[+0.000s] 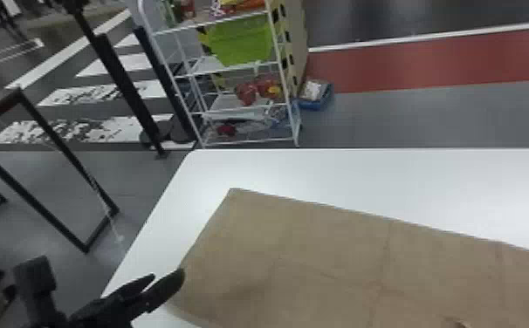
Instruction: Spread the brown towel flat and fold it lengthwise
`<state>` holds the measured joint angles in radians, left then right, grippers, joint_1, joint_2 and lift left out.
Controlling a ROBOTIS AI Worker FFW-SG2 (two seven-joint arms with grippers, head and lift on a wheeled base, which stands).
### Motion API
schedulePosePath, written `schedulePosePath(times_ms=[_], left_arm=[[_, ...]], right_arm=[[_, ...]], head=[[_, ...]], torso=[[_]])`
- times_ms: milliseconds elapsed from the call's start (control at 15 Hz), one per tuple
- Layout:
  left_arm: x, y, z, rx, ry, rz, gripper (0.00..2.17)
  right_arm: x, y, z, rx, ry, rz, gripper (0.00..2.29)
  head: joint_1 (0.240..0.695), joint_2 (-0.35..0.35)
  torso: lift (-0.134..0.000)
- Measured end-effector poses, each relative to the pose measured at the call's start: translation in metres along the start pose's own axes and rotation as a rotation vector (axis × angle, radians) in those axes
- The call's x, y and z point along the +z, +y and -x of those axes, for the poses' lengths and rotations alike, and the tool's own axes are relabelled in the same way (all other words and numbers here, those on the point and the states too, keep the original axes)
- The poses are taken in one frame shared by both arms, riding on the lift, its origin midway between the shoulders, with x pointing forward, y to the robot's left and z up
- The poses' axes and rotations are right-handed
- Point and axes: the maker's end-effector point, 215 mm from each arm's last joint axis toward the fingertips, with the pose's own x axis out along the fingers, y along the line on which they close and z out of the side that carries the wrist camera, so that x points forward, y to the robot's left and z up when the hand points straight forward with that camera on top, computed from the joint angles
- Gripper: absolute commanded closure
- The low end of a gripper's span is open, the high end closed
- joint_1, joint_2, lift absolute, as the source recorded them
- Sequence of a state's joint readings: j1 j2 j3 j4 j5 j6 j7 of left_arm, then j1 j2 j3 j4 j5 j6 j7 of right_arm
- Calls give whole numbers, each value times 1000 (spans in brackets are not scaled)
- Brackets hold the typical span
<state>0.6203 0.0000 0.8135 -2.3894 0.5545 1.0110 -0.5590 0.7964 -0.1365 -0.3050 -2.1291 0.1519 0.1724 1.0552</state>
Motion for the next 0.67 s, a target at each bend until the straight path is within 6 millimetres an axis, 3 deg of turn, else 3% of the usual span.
schedulePosePath(times_ms=[333,667], left_arm=[[-1,-2,0,-5,3,-1,137],[-1,-6,-1,-10,3,-5,137]], right_arm=[[-1,-15,15,-22,-2,0,1443],[-6,-41,44,-70,-3,-14,1447]], head=[[695,350],[695,257]], torso=[[-123],[-123]])
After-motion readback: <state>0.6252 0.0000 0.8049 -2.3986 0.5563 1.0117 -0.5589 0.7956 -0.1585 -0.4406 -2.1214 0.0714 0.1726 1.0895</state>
